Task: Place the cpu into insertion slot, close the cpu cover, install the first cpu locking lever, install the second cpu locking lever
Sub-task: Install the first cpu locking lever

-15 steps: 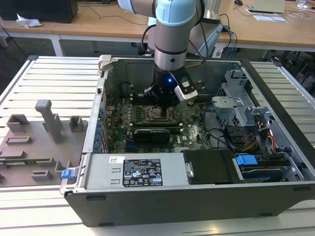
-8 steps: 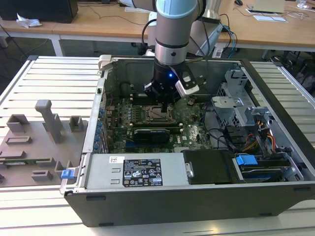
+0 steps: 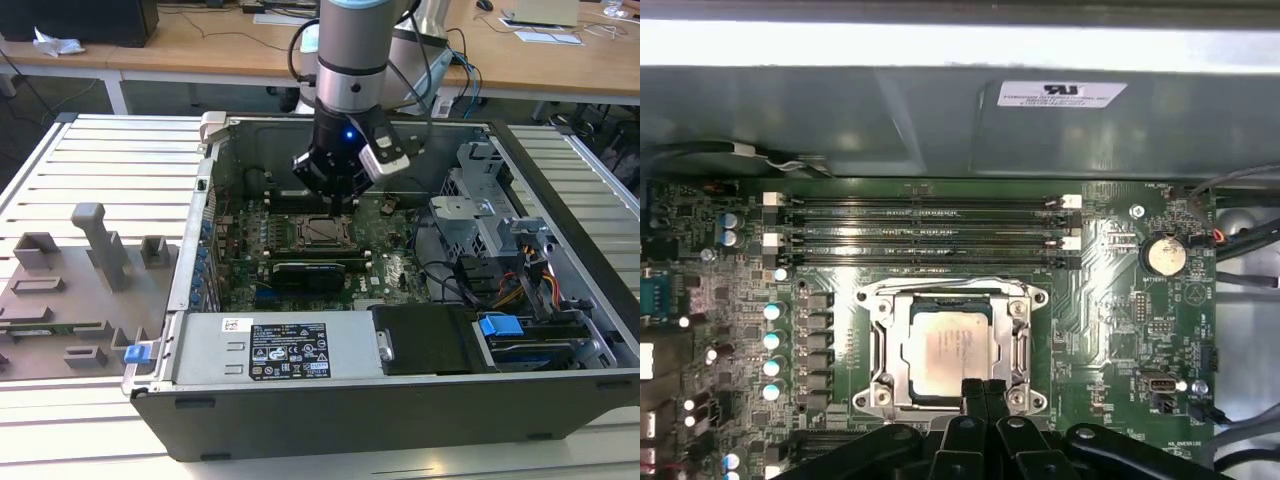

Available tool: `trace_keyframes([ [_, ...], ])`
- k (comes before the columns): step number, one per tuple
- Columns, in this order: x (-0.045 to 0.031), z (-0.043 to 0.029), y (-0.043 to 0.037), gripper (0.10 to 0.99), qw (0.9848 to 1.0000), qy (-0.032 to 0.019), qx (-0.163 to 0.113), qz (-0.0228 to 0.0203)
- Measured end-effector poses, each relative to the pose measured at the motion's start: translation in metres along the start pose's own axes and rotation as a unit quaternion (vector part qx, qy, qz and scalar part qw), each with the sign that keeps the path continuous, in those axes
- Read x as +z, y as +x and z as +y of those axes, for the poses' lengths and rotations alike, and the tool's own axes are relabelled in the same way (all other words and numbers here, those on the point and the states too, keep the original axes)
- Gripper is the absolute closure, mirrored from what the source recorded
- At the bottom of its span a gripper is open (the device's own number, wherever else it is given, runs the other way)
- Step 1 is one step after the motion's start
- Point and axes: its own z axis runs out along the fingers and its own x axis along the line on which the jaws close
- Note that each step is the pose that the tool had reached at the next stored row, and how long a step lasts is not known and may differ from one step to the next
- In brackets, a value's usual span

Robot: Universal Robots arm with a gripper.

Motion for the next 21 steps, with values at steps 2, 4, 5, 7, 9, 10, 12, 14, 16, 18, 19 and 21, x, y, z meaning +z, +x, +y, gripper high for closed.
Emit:
trace_keyframes([
  [2,-0.0008,-0.0024,-0.0001,0.980,1.0000,-0.0001,0.000,-0.0001],
  [4,-0.0013,-0.0064,0.0000,0.980,1.0000,0.0002,0.000,0.0000],
  [5,-0.0018,-0.0097,0.0000,0.980,1.0000,0.0007,0.000,0.0000],
  [7,-0.0035,-0.0107,0.0000,0.980,1.0000,0.0007,0.000,0.0000],
  [9,-0.0121,-0.0106,-0.0001,0.980,1.0000,0.0007,0.000,0.0000],
  [10,-0.0156,-0.0106,-0.0002,0.980,1.0000,0.0007,0.000,0.0000],
  [12,-0.0203,-0.0105,-0.0002,0.980,1.0000,0.0007,0.000,0.0000],
  [14,-0.0204,-0.0105,-0.0002,0.980,1.0000,0.0006,0.000,-0.0001],
  [16,-0.0205,-0.0105,-0.0002,0.980,1.0000,0.0007,0.000,0.0000],
  [18,-0.0205,-0.0105,-0.0002,0.980,1.0000,0.0007,0.000,0.0000],
  [19,-0.0206,-0.0105,-0.0002,0.980,1.0000,0.0007,0.000,0.0000],
  [21,-0.0206,-0.0105,-0.0002,0.980,1.0000,0.0007,0.000,0.0000],
])
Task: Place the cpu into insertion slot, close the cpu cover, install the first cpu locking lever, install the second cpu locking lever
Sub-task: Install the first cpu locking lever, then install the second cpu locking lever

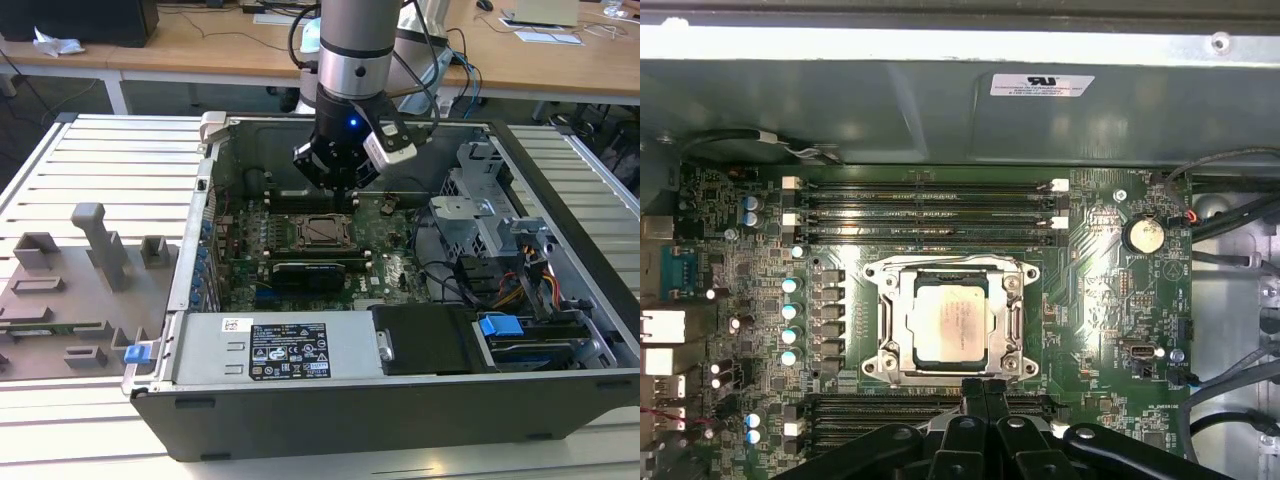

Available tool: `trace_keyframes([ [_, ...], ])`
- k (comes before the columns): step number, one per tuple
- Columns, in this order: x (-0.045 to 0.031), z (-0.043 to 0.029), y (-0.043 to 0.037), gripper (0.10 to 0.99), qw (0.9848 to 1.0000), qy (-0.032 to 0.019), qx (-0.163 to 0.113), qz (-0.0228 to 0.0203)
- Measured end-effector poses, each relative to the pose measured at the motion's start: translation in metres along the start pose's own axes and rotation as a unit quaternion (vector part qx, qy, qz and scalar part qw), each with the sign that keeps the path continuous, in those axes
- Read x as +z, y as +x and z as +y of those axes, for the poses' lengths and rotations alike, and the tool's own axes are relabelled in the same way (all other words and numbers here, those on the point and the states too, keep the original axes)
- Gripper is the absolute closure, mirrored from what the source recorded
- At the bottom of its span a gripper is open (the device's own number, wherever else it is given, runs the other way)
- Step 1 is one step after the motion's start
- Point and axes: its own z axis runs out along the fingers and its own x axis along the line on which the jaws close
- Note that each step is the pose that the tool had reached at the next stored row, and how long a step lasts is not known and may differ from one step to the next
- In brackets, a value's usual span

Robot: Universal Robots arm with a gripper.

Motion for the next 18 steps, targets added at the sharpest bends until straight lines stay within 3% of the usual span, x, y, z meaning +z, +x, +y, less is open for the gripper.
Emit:
trace_keyframes([
  [5,-0.0004,-0.0003,0.0000,0.980,1.0000,0.0001,0.000,0.0001],
  [12,0.0000,-0.0139,0.0005,0.980,1.0000,0.0000,0.000,0.0000],
  [18,0.0076,-0.0206,0.0010,0.980,1.0000,-0.0002,0.000,0.0000],
])
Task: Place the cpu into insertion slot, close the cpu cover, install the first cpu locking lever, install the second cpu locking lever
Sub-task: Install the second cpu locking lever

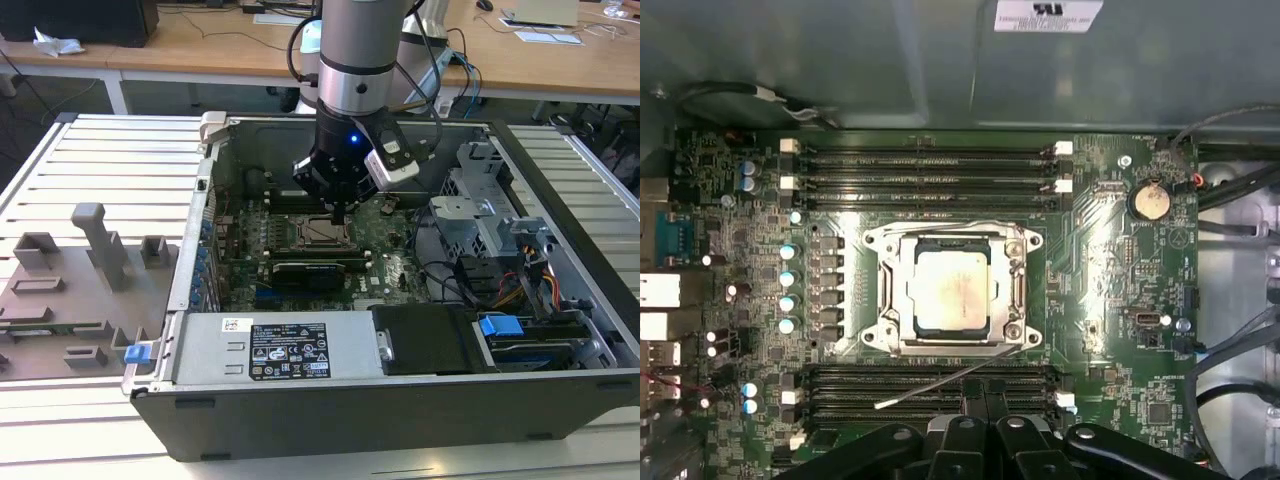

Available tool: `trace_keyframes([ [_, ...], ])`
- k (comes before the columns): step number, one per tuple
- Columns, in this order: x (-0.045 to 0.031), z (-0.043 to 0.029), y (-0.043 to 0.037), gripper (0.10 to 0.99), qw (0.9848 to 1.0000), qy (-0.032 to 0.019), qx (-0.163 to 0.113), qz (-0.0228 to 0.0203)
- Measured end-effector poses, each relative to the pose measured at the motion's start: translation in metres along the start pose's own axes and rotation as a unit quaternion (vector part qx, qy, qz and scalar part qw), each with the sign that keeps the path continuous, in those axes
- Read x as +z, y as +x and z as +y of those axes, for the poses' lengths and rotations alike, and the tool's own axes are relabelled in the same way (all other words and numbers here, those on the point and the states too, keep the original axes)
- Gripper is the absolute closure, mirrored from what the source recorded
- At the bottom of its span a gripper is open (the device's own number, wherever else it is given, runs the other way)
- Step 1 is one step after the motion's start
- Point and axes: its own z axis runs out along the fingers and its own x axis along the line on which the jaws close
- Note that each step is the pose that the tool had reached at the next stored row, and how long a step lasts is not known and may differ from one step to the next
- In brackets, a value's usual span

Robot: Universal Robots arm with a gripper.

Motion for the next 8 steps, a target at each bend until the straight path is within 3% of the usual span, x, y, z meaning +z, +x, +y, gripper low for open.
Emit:
trace_keyframes([
  [3,0.0058,-0.0017,0.0010,0.980,1.0000,-0.0019,0.000,0.0000],
  [6,0.0069,-0.0041,0.0042,0.980,0.9999,-0.0160,0.000,0.0000],
  [7,0.0072,-0.0060,0.0061,0.980,0.9997,-0.0262,0.000,0.0000],
  [8,0.0077,-0.0084,0.0076,0.980,0.9995,-0.0318,0.000,0.0000],
])
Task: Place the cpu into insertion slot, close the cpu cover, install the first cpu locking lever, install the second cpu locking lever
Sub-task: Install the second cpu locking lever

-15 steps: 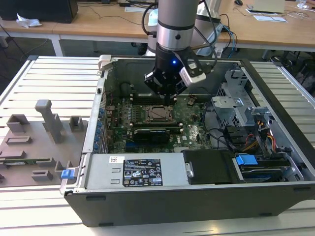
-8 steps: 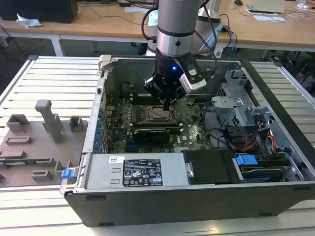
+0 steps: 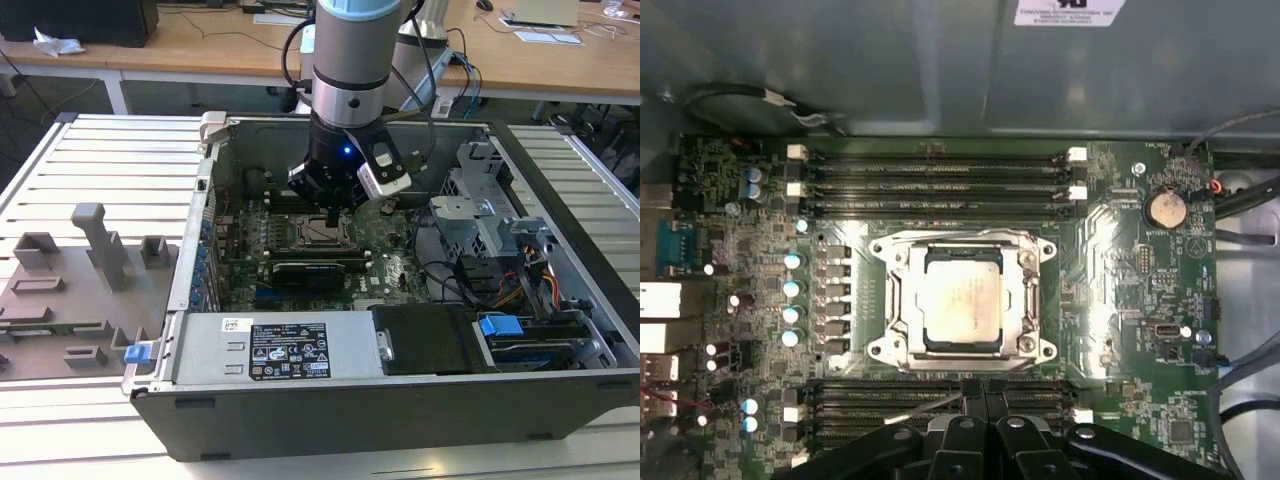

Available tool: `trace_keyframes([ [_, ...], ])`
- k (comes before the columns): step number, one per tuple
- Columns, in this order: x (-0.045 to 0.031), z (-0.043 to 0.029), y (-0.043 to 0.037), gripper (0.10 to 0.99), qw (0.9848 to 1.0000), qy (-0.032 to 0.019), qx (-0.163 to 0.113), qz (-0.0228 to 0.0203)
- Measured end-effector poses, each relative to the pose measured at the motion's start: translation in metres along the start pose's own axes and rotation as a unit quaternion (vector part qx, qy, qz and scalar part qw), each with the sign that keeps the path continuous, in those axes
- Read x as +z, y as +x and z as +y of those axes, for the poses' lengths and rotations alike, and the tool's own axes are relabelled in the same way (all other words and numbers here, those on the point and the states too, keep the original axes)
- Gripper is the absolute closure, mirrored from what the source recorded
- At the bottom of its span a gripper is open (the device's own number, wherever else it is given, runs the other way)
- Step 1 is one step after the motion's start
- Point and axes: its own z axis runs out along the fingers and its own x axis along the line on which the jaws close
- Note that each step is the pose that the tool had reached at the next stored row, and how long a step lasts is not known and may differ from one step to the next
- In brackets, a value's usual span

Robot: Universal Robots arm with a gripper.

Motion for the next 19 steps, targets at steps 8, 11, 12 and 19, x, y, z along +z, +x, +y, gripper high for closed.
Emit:
trace_keyframes([
  [8,0.0038,-0.0215,0.0150,0.980,0.9994,-0.0352,0.000,0.0000],
  [11,0.0082,-0.0246,0.0258,0.980,0.9993,-0.0384,0.000,0.0000],
  [12,0.0111,-0.0250,0.0298,0.980,0.9993,-0.0383,0.001,0.0000],
  [19,0.0269,-0.0263,0.0425,0.980,0.9993,-0.0384,-0.005,0.0007],
])
